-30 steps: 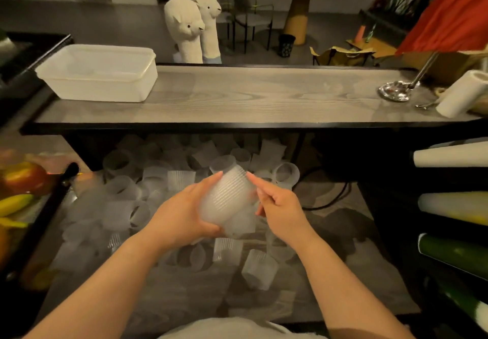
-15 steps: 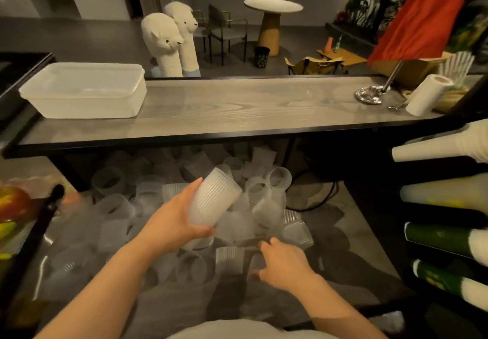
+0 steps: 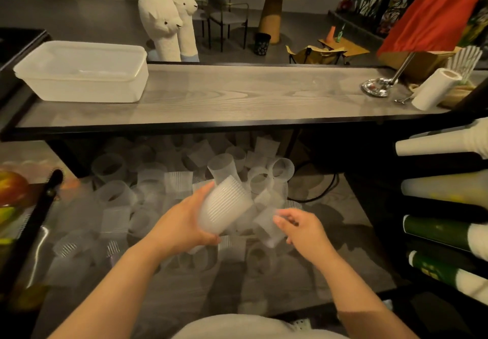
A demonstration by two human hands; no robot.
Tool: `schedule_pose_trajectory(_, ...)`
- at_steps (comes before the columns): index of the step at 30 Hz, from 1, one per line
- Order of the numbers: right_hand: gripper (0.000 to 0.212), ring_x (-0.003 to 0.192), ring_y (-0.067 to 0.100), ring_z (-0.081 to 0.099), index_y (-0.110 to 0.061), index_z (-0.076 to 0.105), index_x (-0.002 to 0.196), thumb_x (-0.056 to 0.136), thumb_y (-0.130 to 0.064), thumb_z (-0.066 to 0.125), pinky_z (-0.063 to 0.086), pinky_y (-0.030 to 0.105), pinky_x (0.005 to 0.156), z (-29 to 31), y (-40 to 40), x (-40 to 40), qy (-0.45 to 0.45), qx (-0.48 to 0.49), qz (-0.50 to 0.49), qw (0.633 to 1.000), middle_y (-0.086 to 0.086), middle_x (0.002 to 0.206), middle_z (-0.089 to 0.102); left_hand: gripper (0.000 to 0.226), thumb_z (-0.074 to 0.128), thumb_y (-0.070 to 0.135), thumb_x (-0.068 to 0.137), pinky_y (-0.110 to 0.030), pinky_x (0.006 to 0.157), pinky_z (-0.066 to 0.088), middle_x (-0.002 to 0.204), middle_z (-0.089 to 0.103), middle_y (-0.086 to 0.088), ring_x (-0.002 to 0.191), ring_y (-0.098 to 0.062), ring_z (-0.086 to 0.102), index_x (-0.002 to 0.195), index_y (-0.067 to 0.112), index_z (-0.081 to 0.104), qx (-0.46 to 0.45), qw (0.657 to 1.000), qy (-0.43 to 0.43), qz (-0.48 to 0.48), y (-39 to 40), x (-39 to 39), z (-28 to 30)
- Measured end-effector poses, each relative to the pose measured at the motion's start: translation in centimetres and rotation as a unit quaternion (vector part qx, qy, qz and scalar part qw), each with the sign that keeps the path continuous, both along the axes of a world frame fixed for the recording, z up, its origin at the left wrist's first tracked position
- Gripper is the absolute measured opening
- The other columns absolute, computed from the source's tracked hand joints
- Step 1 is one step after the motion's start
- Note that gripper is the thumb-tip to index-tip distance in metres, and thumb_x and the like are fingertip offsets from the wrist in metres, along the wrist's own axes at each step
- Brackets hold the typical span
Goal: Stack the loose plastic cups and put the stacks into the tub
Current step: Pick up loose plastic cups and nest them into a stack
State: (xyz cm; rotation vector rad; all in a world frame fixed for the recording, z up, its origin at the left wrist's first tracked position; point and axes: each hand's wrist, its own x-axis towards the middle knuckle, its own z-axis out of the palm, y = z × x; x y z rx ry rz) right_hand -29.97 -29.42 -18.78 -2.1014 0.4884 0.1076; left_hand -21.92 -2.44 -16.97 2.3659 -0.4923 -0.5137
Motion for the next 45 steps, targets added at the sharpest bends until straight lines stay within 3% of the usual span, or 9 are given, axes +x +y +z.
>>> schedule_pose_trajectory(3,0.019,0.056,0.007,0.052,-0.022,0.068,0.112,0.097,-0.024,0.057,0.049,0.02,0.055,2.4,-0.6,0.3,-0.075,0.109,-0.071,0.989,0.003,0.082,0.066,0.118,0.085,0.041,0.06,-0.03,0.085,0.054,0.134,0.042,0.016,0.109,-0.011,0.051,0.148,0.056,0.007,0.007,1.0,0.004,-0.01,-0.2,-0.4,-0.3)
schedule_pose_trajectory(8,0.019,0.061,0.012,0.054,-0.025,0.068,0.111,0.096,-0.019,0.058,0.049,0.022,0.058,5.1,-0.9,0.6,-0.174,0.184,-0.103,0.962,0.009,0.086,0.068,0.118,0.085,0.044,0.057,-0.031,0.085,0.055,0.14,0.04,0.021,0.114,-0.008,0.05,0.145,0.06,0.009,-0.015,1.0,0.003,-0.024,-0.9,-0.8,-0.3)
schedule_pose_trajectory(15,0.02,0.065,0.012,0.058,-0.027,0.067,0.112,0.097,-0.018,0.057,0.055,0.024,0.066,5.6,0.2,1.4,-0.174,0.165,-0.055,0.969,0.007,0.085,0.068,0.114,0.083,0.048,0.058,-0.039,0.098,0.051,0.139,0.042,0.023,0.121,-0.005,0.046,0.147,0.058,0.012,-0.047,0.997,-0.005,-0.059,-2.9,-1.3,0.6)
schedule_pose_trajectory(29,0.034,0.07,0.002,0.058,-0.05,0.056,0.11,0.1,-0.018,0.051,0.05,0.016,0.067,5.4,1.6,1.6,-0.195,0.074,0.085,0.974,-0.017,0.088,0.063,0.112,0.088,0.042,0.062,-0.035,0.093,0.051,0.126,0.041,0.026,0.111,-0.003,0.048,0.145,0.059,0.014,-0.046,0.998,-0.045,-0.011,-3.7,-1.3,1.7)
schedule_pose_trajectory(35,0.037,0.073,0.014,0.062,-0.055,0.05,0.12,0.102,-0.024,0.044,0.054,0.023,0.073,5.2,0.2,1.9,-0.148,0.039,0.157,0.976,-0.008,0.076,0.064,0.112,0.087,0.041,0.063,-0.037,0.096,0.05,0.131,0.041,0.023,0.114,-0.006,0.047,0.148,0.053,0.015,-0.034,0.998,-0.047,0.0,-3.7,-1.2,1.7)
schedule_pose_trajectory(39,0.036,0.075,0.007,0.061,-0.044,0.049,0.134,0.101,-0.03,0.048,0.053,0.023,0.074,4.5,-1.9,2.8,-0.123,0.05,0.095,0.987,-0.022,0.114,0.062,0.113,0.086,0.046,0.062,-0.039,0.097,0.05,0.133,0.04,0.023,0.115,-0.007,0.047,0.147,0.057,0.012,-0.023,0.999,-0.042,0.016,-3.6,-1.1,1.2)
schedule_pose_trajectory(41,0.042,0.093,0.006,0.058,-0.037,0.048,0.138,0.097,-0.035,0.054,0.051,0.028,0.087,3.3,-4.1,3.2,-0.085,-0.085,0.031,0.992,-0.016,0.123,0.058,0.114,0.086,0.045,0.061,-0.037,0.095,0.05,0.131,0.038,0.025,0.114,-0.007,0.046,0.145,0.06,0.01,-0.014,0.999,-0.036,0.027,-3.2,-1.2,0.9)
schedule_pose_trajectory(43,0.054,0.113,0.012,0.054,-0.033,0.044,0.142,0.091,-0.045,0.06,0.046,0.031,0.094,2.1,-6.2,3.0,0.022,-0.223,0.058,0.973,-0.006,0.138,0.049,0.115,0.085,0.044,0.06,-0.036,0.091,0.052,0.132,0.04,0.022,0.111,-0.007,0.048,0.144,0.062,0.009,-0.006,0.999,-0.03,0.037,-2.8,-1.3,0.5)
schedule_pose_trajectory(45,0.073,0.128,0.018,0.048,-0.03,0.037,0.147,0.084,-0.055,0.064,0.043,0.034,0.101,1.0,-7.2,2.7,0.121,-0.245,0.11,0.956,-0.001,0.149,0.037,0.115,0.084,0.046,0.059,-0.036,0.088,0.053,0.134,0.041,0.02,0.11,-0.009,0.049,0.145,0.061,0.009,0.0,0.999,-0.026,0.043,-2.4,-1.3,0.3)
